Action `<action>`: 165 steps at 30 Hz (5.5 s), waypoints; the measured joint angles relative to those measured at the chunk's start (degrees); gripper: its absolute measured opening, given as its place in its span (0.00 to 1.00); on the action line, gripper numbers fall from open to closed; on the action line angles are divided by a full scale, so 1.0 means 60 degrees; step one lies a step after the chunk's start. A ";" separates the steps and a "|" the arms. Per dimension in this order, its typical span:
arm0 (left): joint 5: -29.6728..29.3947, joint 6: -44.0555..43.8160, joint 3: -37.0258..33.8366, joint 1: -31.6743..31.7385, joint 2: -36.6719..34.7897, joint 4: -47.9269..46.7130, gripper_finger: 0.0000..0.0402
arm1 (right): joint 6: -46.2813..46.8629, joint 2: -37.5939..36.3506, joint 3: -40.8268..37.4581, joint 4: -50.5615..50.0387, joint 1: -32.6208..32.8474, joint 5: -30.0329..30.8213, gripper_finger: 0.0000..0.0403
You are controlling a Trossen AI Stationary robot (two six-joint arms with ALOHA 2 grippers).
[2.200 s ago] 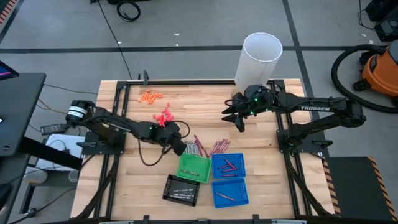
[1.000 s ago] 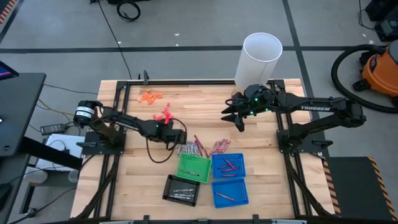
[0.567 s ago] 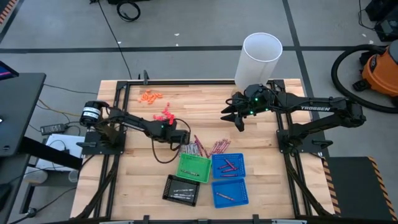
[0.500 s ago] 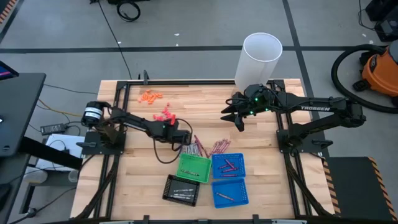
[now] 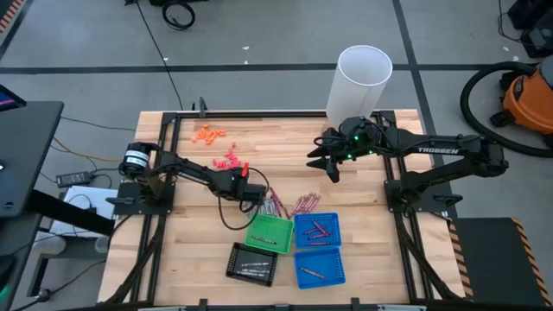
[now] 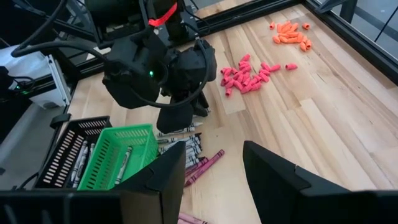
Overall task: Sort crayons
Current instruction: Put the white crayon into the black bin
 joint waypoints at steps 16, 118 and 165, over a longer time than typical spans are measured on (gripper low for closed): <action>0.0396 0.0262 -0.0174 -0.0133 -0.0279 -0.0064 0.03 | -0.0095 0.0000 0.0000 -0.0005 0.0000 -0.0155 0.42; 0.0209 0.5170 0.0984 -0.1453 -0.1471 0.0926 0.29 | -0.1103 0.0051 -0.0004 -0.0066 -0.0581 -0.0196 0.42; 0.2564 0.1355 0.0386 0.0140 -0.0192 0.0002 0.36 | -0.0994 0.0055 -0.0004 0.1040 -0.0051 0.0234 0.42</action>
